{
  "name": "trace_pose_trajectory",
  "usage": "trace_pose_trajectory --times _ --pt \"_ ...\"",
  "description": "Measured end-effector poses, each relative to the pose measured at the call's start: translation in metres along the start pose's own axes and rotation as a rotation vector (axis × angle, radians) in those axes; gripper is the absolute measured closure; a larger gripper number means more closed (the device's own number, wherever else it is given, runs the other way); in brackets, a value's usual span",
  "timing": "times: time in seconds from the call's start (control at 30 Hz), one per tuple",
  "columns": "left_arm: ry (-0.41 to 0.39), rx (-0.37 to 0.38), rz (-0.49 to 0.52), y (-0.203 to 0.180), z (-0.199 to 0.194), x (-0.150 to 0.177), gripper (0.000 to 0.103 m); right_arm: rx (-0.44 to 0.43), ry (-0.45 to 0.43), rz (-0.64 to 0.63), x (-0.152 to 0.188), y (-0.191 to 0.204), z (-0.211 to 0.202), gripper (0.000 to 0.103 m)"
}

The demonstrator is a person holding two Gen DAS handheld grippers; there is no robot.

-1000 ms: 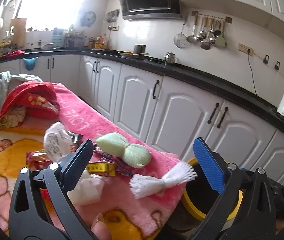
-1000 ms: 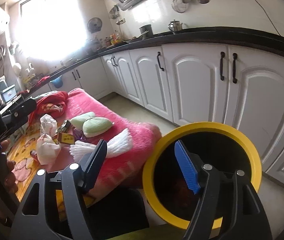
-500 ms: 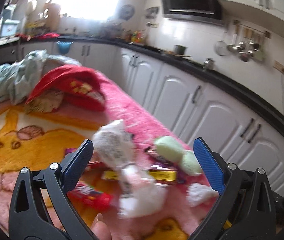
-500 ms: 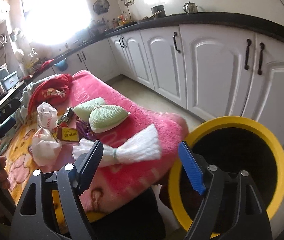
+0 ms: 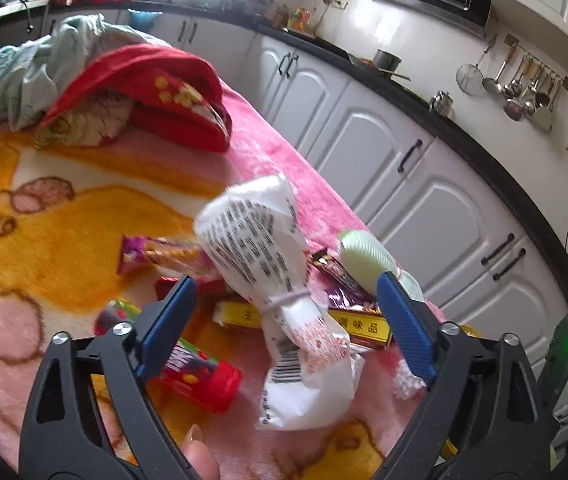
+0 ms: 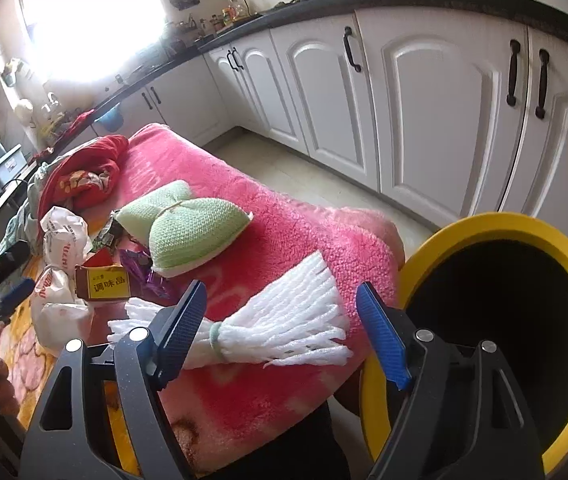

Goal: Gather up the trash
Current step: 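Grasp the white printed bag with the left tool while the right tool grasps the white foam net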

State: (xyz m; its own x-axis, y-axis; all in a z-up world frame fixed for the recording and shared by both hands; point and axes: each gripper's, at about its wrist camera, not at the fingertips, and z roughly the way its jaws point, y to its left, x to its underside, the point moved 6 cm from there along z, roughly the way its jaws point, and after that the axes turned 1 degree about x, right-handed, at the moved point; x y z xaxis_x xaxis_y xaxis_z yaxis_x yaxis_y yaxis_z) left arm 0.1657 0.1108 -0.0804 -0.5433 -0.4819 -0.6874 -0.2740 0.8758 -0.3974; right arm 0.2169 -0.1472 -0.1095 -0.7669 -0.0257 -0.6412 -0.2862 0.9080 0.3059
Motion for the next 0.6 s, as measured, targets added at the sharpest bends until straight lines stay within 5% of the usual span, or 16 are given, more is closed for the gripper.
trace_pose_trajectory --times 0.27,0.33,0.6 --pt "0.064 -0.019 -0.01 0.003 0.015 0.011 0.044 -0.019 0.02 -0.04 0.009 0.005 0.003 0.079" --pt "0.074 -0.021 -0.013 0.005 0.017 0.013 0.056 -0.014 0.011 -0.061 0.01 0.006 0.0 0.083" --pt "0.098 -0.021 -0.002 0.004 0.015 0.018 0.076 -0.024 -0.008 -0.084 0.016 0.007 -0.014 0.087"
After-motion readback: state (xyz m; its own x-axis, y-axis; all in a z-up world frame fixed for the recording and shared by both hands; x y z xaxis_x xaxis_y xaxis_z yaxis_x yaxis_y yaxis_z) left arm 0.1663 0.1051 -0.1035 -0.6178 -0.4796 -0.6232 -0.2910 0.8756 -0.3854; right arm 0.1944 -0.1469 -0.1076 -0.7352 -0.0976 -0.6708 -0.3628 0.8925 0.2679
